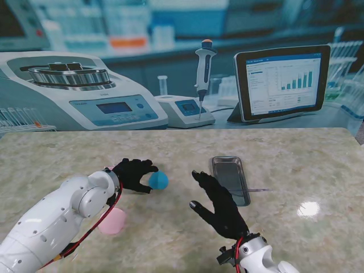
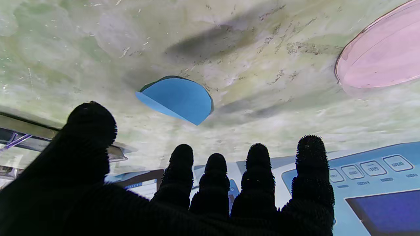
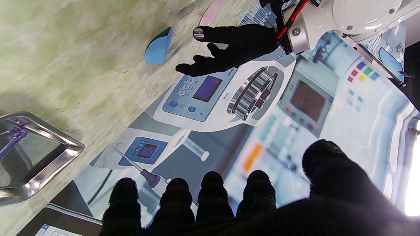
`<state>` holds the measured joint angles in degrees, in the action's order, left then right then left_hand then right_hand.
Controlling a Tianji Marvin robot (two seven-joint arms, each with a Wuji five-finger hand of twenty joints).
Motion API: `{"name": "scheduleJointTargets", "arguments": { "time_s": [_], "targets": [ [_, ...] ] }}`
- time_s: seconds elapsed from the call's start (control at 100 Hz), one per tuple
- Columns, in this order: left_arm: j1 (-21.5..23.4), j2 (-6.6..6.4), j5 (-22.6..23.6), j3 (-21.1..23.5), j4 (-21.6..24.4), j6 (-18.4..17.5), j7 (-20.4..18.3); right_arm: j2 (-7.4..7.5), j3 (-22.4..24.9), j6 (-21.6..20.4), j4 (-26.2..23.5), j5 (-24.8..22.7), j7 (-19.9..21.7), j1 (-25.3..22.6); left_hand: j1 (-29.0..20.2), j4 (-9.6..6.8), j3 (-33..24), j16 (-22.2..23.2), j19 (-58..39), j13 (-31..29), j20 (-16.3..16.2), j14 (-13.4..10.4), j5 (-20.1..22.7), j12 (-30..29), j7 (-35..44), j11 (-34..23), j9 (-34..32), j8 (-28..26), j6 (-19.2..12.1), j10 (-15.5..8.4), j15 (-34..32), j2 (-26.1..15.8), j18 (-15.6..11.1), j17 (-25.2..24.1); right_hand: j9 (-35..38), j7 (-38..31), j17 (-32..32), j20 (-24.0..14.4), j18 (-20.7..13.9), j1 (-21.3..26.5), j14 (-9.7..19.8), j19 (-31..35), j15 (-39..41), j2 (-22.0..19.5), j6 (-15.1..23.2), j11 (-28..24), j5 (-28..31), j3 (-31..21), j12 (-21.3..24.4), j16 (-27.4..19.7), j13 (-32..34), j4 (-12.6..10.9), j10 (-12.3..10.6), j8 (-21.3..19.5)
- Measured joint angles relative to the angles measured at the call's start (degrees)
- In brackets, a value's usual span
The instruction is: Line a culture dish with filter paper and press it flat with a glass rod
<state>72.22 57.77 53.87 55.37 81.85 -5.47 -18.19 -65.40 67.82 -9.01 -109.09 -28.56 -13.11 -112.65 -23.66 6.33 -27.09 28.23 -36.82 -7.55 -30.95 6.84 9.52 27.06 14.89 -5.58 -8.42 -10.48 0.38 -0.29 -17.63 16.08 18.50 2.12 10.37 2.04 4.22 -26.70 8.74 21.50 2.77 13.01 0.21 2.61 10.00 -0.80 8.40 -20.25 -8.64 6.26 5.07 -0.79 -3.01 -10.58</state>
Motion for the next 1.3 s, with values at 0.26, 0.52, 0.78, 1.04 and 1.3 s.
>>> {"name": "scheduleJointTargets", "arguments": {
  "time_s": [0.26, 0.52, 0.78, 1.04, 1.3],
  "targets": [
    [-2.1, 0.27, -1.3, -2.9, -2.2, 1.9, 0.0, 0.00, 0.0, 0.2, -0.1, 0.0, 0.0, -0.1, 7.5, 1.09, -10.4, 0.0, 2.2, 0.3, -0.1, -0.1, 0.0, -0.1, -0.6, 1.4, 0.0, 0.5, -0.5, 0.0, 1.2, 3.1, -0.4, -0.8, 0.0, 0.0, 0.0, 0.0, 0.0, 0.0, 0.0, 0.0, 0.0, 0.0, 0.0, 0.0, 0.0, 0.0, 0.0, 0.0, 0.0, 0.0, 0.0, 0.0],
    [-3.2, 0.25, 0.2, -5.0, -3.5, 2.7, -0.3, 0.00, 0.0, 0.3, -0.1, 0.0, 0.1, -0.1, 13.6, 2.13, -19.6, 0.0, 4.1, 1.0, -1.4, -1.0, -0.1, -8.7, -12.6, 3.6, 0.0, 6.3, 0.8, -0.5, 3.3, 6.8, -0.9, -1.4, 0.0, 0.0, 0.0, 0.0, 0.0, 0.0, 0.0, 0.0, 0.0, 0.0, 0.0, 0.0, 0.0, 0.0, 0.0, 0.0, 0.0, 0.0, 0.0, -0.1],
    [-3.7, 0.28, -0.2, -6.2, -4.2, 3.9, 0.1, 0.00, 0.0, 0.3, -0.1, 0.0, 0.2, 0.0, 20.4, 3.96, -28.0, 0.1, 5.7, 1.0, -1.8, -1.4, -0.6, -12.5, -15.3, 4.4, 0.0, 9.3, 1.8, -0.9, 4.6, 9.0, -1.4, -1.9, 0.0, 0.0, 0.0, 0.0, 0.0, 0.7, 0.0, 0.0, 0.0, 0.0, 0.0, 0.0, 0.0, 0.0, 0.0, 0.0, 0.0, 0.0, 0.0, -0.1],
    [-5.1, 0.28, 0.4, -8.7, -5.2, 5.7, 0.1, 0.01, 0.0, 0.4, -0.1, 0.0, 0.3, 0.0, 21.2, 3.98, -29.6, 0.3, 6.5, 1.0, -2.1, -1.4, -0.6, -14.9, -15.4, 4.6, 0.0, 10.0, 2.2, -1.5, 5.3, 9.2, -1.5, -2.0, 0.0, 0.0, 0.0, 0.0, 0.0, 0.7, 0.0, 0.0, 0.0, 0.0, 0.0, 0.0, 0.0, 0.0, 0.0, 0.0, 0.0, 0.0, 0.0, -0.1],
    [-5.2, 0.75, -0.1, -9.2, -6.3, 7.6, 2.5, 0.01, -0.1, 0.4, -0.1, 0.0, 0.4, 0.0, 19.4, 3.98, -26.6, 0.9, 6.6, 1.0, -2.5, -1.5, -0.6, -14.9, -15.9, 4.6, 0.0, 10.0, 2.2, -1.5, 5.3, 9.2, -1.5, -2.0, 0.0, 0.0, 0.0, 0.0, 0.0, 0.7, 0.0, 0.0, 0.0, 0.0, 0.0, 0.0, 0.0, 0.0, 0.0, 0.0, 0.0, 0.0, 0.0, -0.2]
  ]
}}
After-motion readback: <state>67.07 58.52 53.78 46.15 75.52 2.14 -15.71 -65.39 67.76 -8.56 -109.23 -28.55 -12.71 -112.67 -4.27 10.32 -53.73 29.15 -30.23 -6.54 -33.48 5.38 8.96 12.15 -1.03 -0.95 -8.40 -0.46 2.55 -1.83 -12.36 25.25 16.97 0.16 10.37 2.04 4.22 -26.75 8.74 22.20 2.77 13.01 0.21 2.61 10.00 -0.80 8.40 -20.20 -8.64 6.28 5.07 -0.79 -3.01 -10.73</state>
